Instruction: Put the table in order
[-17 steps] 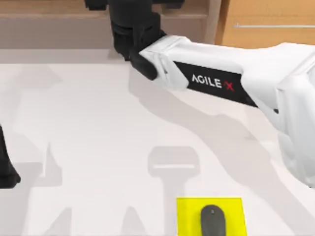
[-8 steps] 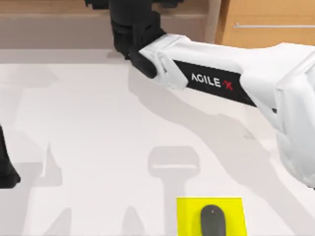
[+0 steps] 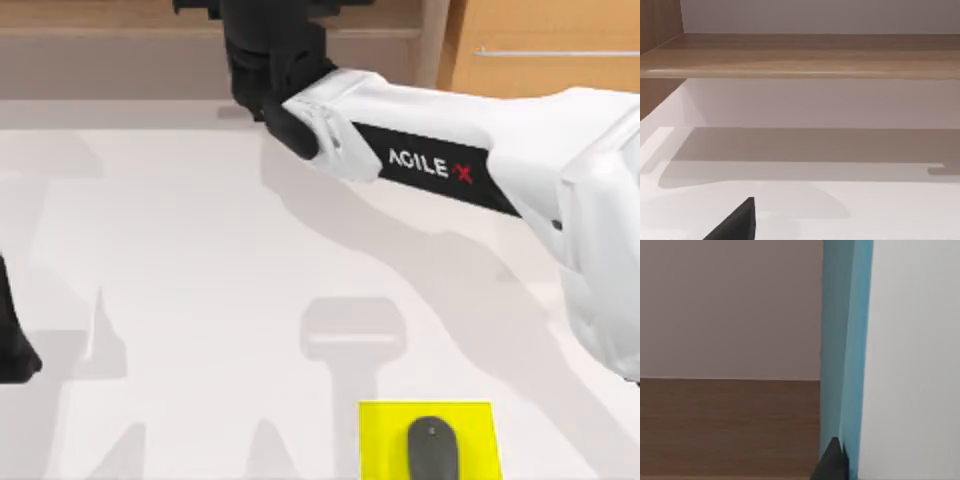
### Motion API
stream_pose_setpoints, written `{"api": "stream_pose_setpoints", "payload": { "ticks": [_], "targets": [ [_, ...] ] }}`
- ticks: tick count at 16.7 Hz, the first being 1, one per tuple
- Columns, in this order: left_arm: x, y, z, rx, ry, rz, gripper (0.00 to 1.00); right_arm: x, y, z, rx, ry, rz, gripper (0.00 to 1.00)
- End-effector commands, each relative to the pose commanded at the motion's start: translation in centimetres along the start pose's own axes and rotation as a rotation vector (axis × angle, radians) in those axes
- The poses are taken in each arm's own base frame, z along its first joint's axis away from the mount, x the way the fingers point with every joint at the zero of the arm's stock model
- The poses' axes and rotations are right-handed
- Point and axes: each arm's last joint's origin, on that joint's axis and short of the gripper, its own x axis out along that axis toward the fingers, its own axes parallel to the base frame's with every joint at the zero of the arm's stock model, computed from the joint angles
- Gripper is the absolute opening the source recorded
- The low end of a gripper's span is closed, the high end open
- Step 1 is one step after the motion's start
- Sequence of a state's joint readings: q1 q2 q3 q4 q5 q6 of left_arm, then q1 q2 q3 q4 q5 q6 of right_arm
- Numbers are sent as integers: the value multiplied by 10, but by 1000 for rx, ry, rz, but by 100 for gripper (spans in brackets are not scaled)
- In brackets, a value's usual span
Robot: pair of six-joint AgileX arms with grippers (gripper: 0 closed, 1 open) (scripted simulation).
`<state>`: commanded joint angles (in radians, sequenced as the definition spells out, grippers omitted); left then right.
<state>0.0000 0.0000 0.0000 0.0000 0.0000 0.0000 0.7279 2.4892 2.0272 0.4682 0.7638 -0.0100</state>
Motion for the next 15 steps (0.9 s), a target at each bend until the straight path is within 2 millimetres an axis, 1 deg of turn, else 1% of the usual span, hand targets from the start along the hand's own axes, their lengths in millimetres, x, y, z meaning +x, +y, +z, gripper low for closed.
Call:
{"api": "stream_pose_setpoints", "payload": {
  "ticks": [1, 2, 11, 15],
  "targets": [
    [0, 0, 0, 0, 0, 0, 100, 0, 0, 0, 0, 0, 0, 2],
    [0, 0, 0, 0, 0, 0, 100, 0, 0, 0, 0, 0, 0, 0],
    [0, 0, 0, 0, 0, 0, 100, -2, 2, 1, 2, -1, 5, 0],
    [0, 0, 0, 0, 0, 0, 100, -19, 2, 8, 0, 1, 5, 0]
  ]
}}
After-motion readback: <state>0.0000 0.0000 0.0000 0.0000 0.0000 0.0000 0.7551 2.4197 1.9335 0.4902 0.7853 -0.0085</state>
